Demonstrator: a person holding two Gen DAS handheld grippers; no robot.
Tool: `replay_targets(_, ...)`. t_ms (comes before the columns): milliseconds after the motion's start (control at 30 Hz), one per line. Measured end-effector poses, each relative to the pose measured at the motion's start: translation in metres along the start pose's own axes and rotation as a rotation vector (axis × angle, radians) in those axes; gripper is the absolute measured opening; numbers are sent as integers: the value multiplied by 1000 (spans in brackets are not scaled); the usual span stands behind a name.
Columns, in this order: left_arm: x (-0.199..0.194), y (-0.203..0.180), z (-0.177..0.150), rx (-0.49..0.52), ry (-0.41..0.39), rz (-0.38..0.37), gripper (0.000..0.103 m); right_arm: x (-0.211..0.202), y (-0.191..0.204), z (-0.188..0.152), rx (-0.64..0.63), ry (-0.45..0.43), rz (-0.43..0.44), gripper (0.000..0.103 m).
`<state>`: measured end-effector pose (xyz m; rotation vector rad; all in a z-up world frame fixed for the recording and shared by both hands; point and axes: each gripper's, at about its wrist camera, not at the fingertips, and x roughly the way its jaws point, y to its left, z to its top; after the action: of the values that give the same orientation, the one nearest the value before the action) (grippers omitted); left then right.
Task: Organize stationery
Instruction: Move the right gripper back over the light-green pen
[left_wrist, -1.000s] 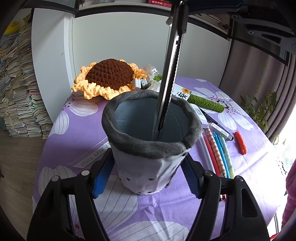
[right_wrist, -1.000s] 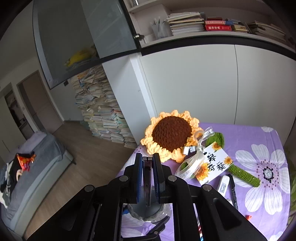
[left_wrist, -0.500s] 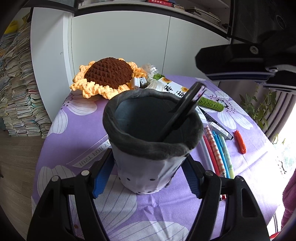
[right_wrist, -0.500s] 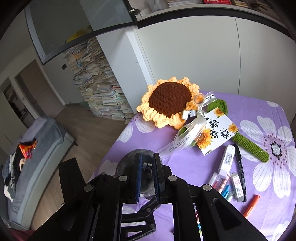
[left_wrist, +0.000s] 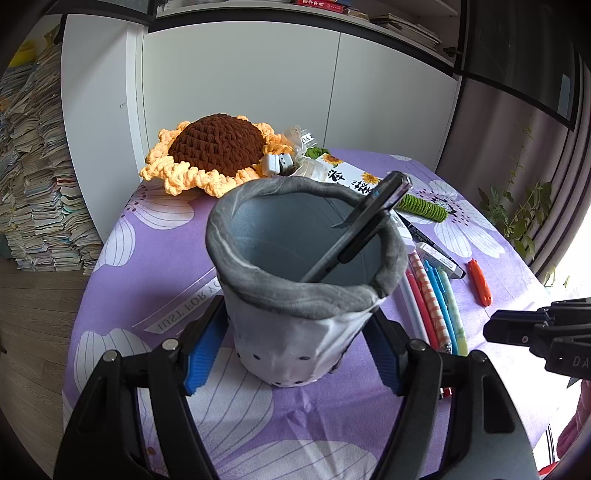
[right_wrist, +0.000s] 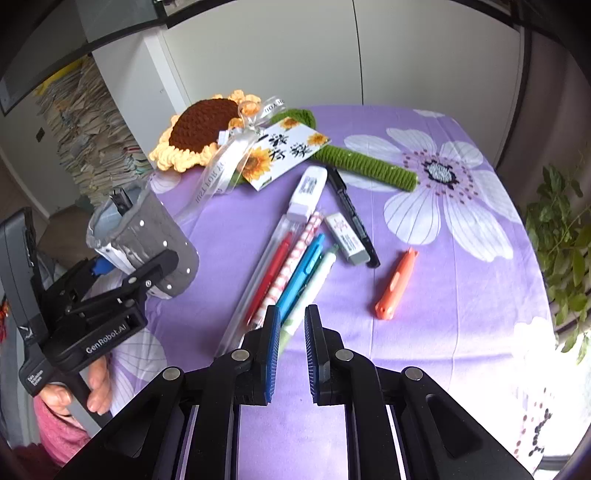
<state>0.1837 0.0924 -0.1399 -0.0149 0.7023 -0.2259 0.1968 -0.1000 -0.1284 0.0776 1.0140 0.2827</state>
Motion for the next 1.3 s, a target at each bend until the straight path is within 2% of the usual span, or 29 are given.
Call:
replay_targets(100, 0, 0, 0, 0, 1, 0, 71, 13, -3, -9, 32, 42, 10, 13)
replay_targets(167, 0, 0, 0, 0, 1, 0, 72, 17, -2, -13, 41, 55, 4, 18)
replay_targets(333, 0, 0, -1, -1, 2, 0, 72, 25, 1, -12, 56, 73, 12, 20)
replay_targets(633, 0, 0, -1, -1, 3, 0, 72, 26, 3, -12, 37, 71, -49, 22)
replay_targets(800, 0, 0, -1, -1, 3, 0, 72, 18, -1, -13, 7, 75, -144, 22)
replay_targets(1000, 0, 0, -1, -1, 3, 0, 72, 18, -9, -9, 73, 71, -106, 22)
replay_targets(1300, 0, 0, 0, -1, 3, 0, 72, 29, 2, -8, 59, 91, -81, 22)
